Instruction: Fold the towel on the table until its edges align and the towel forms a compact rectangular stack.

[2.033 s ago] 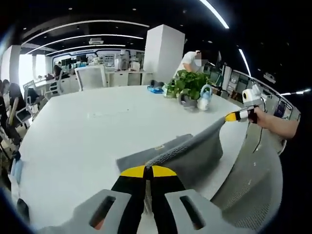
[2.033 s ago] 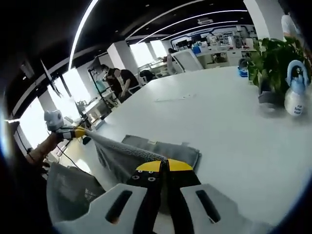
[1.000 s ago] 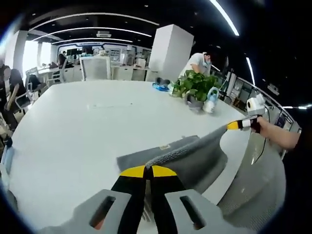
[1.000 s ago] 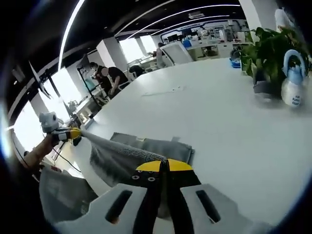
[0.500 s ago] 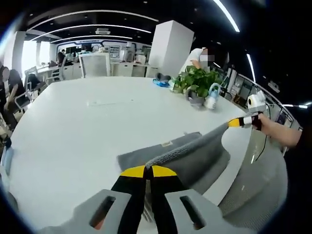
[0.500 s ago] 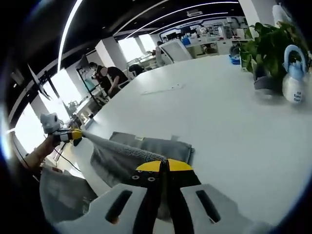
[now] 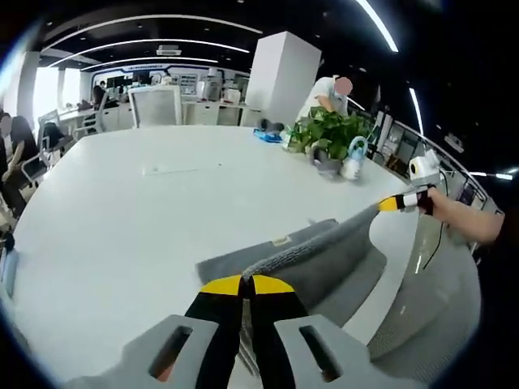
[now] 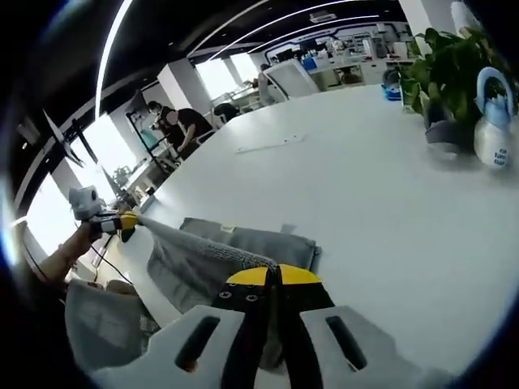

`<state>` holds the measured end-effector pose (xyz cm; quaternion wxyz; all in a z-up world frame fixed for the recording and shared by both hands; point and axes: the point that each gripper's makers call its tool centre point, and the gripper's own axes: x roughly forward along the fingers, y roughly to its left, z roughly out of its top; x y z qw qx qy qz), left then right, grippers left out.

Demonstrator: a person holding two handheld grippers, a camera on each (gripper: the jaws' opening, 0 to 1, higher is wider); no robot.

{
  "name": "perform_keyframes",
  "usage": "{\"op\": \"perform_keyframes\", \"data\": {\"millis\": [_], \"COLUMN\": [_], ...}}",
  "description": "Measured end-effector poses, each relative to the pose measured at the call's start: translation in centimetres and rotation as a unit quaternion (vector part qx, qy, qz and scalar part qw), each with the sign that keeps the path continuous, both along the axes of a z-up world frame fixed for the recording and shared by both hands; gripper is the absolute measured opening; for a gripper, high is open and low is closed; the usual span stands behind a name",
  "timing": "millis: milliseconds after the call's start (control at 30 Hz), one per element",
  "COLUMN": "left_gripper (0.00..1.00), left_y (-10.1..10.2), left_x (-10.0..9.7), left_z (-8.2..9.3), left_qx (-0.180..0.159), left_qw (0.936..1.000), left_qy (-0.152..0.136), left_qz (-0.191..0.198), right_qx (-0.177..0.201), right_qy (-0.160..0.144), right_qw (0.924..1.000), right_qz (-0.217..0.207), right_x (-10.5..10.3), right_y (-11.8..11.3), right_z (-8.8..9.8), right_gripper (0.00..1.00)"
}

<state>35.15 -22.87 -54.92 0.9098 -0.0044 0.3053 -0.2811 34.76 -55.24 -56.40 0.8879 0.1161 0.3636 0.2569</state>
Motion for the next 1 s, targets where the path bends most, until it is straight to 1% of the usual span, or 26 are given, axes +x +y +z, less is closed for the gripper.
{"op": "perform_keyframes", "data": {"millis": [200, 367, 500, 733, 1000], "left_gripper": [0.02, 0.02, 0.02, 0.03, 0.03], "left_y": [0.0, 0.2, 0.2, 0.4, 0.5], "left_x": [0.4, 0.7, 1.1, 1.5, 2.2], "left_z": [-0.3, -1.2, -1.5, -2.8, -3.7], "left_qx": [-0.001, 0.001, 0.001, 0.005, 0.009], "left_qw": [1.0, 0.9999, 0.9999, 0.9996, 0.9994], "left_qy": [0.004, 0.012, 0.015, 0.029, 0.034], "left_qz": [-0.001, -0.002, -0.002, -0.005, -0.006], "right_qx": [0.002, 0.003, -0.001, -0.012, -0.02], "right_qy": [0.006, 0.01, 0.015, 0.021, 0.027], "right_qw": [1.0, 0.9999, 0.9999, 0.9995, 0.9992], "right_qz": [0.0, 0.003, 0.006, 0.018, 0.023], "right_x": [0.4, 1.0, 1.3, 2.0, 2.6], "right_y": [0.0, 0.0, 0.0, 0.0, -0.1], "right_z": [-0.4, -1.0, -1.4, -2.5, -3.2], "right_gripper": [0.0, 0.0, 0.0, 0.0, 0.0]}}
